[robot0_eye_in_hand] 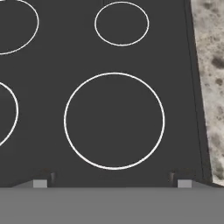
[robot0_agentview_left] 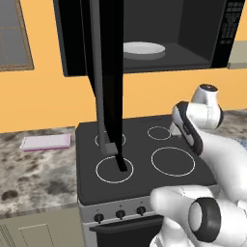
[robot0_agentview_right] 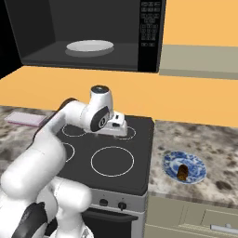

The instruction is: Pick the sweet potato from the microwave and place it on plate located on the counter.

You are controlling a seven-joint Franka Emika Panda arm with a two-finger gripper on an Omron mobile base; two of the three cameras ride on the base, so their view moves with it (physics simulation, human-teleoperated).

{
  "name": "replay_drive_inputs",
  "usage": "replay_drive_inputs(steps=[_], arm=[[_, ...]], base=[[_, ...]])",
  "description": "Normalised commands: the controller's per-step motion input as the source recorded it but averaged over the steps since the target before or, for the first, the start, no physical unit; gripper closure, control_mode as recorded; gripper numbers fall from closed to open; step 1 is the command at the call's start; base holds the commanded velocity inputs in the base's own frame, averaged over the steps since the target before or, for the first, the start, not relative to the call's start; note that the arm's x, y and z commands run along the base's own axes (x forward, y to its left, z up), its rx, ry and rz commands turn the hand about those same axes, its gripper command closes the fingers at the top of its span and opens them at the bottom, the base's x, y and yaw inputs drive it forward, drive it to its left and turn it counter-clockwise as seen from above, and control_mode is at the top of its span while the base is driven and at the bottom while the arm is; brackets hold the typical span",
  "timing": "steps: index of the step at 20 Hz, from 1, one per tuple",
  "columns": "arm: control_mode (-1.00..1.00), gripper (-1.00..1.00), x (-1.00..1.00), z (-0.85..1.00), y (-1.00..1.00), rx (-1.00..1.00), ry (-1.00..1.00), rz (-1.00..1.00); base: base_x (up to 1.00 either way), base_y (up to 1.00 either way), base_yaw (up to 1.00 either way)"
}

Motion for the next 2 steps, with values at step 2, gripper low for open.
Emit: replay_drive_inputs(steps=[2], arm=[[-1.0, -1.0, -0.13, 0.6, 0.81, 0.0, 0.0, 0.0]], base=[[0.0, 0.0, 0.0]])
